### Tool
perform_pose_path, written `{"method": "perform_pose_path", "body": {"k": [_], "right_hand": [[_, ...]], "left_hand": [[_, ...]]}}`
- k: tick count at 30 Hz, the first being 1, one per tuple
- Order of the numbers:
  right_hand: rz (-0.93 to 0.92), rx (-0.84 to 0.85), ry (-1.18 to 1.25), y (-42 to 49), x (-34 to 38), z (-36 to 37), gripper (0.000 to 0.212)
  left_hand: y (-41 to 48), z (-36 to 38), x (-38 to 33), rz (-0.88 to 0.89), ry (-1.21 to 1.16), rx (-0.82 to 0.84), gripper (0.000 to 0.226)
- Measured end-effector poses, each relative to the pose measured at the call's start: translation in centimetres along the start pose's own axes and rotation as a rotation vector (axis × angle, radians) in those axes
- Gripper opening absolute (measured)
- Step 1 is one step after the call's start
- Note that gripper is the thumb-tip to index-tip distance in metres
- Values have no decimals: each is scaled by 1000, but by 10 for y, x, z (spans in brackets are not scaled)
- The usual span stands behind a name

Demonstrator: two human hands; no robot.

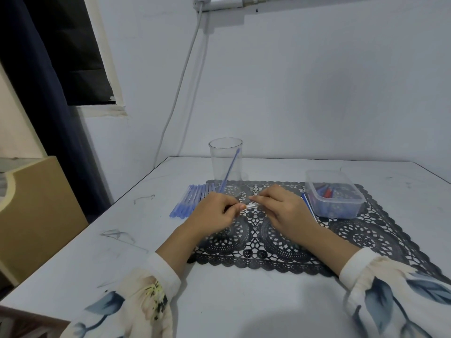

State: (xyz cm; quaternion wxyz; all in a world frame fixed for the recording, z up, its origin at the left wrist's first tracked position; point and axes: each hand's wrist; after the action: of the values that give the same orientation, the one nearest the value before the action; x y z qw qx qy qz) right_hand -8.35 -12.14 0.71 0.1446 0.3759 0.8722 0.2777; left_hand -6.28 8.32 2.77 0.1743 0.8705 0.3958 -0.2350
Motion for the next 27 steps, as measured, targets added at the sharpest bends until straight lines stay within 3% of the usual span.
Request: {"method": "perform_pose_path", "body": {"k": [8,19,23,27], "right_hand": [[79,60,-11,3,4,-3,29],[187,211,-71,5,8,-8,38],[188,263,-75,5,9,-8,25],[183,317,-85,5,9,-7,28]], "left_hand": [[1,-2,4,20,138,-117,22],[1,-5,5,42,312,-194,26],[0,-5,5,64,328,-216,27],[1,-4,6,81,352,-233,33]]}}
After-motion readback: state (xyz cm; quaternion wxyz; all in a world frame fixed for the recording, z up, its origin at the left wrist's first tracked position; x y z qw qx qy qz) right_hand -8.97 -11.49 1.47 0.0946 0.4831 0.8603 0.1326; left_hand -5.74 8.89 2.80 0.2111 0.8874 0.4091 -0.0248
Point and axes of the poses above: each hand's wrist, its own y-axis towards the middle knuckle, its own z-axis out of the palm, x = y × z, and after that the axes turned 15 degrees about x, right-handed
